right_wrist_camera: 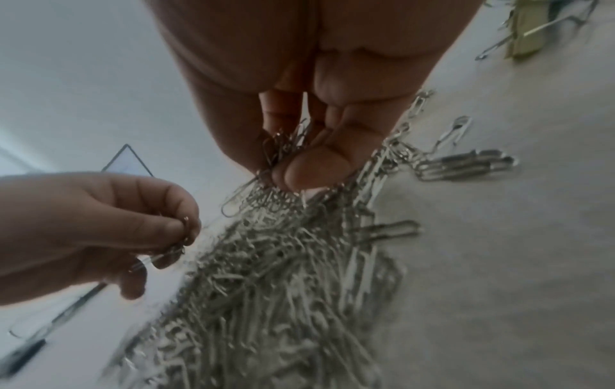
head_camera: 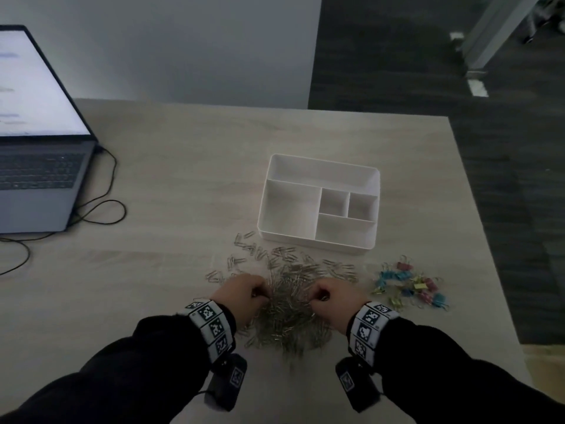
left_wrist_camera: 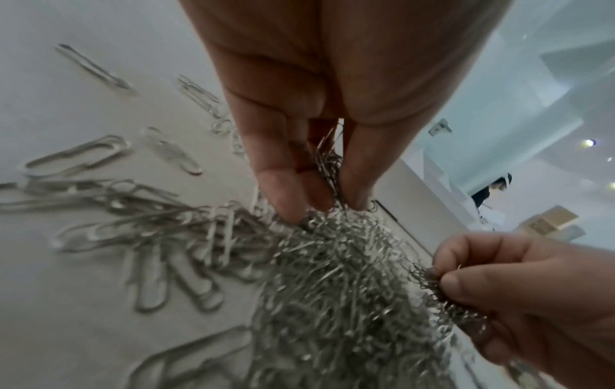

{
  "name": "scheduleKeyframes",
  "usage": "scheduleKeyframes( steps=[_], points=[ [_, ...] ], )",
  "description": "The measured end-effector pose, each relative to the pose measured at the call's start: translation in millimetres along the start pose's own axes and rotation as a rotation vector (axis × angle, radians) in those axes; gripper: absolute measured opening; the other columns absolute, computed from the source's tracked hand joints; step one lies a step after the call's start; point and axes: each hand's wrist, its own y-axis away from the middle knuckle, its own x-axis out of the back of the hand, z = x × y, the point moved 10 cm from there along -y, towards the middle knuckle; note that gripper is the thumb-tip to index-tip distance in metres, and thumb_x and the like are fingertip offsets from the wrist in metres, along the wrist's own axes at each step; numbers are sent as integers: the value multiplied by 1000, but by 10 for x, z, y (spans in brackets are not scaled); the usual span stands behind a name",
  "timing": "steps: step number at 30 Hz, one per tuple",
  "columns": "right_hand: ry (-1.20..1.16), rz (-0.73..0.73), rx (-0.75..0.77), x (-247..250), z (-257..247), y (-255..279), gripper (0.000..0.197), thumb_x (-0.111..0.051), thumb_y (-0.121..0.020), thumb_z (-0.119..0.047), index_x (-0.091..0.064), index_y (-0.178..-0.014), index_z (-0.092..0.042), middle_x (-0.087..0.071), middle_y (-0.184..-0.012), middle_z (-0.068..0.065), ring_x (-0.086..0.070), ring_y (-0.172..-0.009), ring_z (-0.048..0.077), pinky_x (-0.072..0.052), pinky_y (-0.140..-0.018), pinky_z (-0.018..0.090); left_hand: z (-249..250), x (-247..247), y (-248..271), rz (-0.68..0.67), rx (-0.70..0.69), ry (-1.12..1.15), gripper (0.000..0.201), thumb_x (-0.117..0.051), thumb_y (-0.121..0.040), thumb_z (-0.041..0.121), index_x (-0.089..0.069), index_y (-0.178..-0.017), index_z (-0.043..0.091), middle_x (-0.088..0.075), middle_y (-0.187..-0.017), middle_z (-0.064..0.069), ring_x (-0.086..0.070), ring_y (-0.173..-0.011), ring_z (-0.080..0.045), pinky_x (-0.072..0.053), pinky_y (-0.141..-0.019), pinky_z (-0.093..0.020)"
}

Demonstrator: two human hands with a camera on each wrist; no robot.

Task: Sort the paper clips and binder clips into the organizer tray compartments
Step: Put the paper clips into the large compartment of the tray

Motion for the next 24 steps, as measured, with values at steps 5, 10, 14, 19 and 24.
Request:
scheduleKeyframes(
  steps=[5, 10, 14, 19, 24],
  points=[
    [-297, 71, -57, 233, -42, 28, 18, -69, -78, -8, -66, -68, -24, -67, -65, -3, -63, -53, 13, -59, -55, 33, 131, 224, -50, 42, 55, 302, 7, -67, -86, 16, -68, -83, 22, -69, -84, 3, -68, -65, -16, -59, -60, -27],
    [-464, 176, -17, 660, -371, -96, 6, -70, -80, -10, -68, -77, -15, -67, -61, -1, -62, -52, 11, -57, -58, 33, 283, 694, -328, 201, 43, 498, 8, -71, -83, 17, -69, -81, 25, -70, -74, 4, -70, -69, -17, -62, -68, -38],
    [-518, 295, 4, 945, -584, -344, 8, -68, -81, -10, -66, -75, -14, -66, -64, 1, -62, -55, 16, -59, -63, 42, 397, 994, -594, 324, 32, 503, 7, -71, -82, 15, -71, -81, 22, -69, -72, 3, -68, -67, -17, -62, -65, -40],
    [-409, 380, 9, 1049, -739, -633, 11, -66, -81, -13, -65, -71, -20, -66, -62, -2, -62, -51, 15, -60, -62, 43, 437, 1099, -837, 372, 37, 355, 4, -72, -80, 22, -72, -83, 25, -72, -75, 5, -69, -69, -13, -61, -69, -37],
    [-82, 297, 20, 985, -876, -814, 7, -62, -81, -26, -69, -82, -27, -73, -85, -2, -69, -78, 20, -57, -79, 39, 495, 1073, -909, 334, 39, 227, 12, -66, -85, 24, -73, -94, 22, -74, -83, 0, -70, -76, -20, -60, -72, -38]
  ],
)
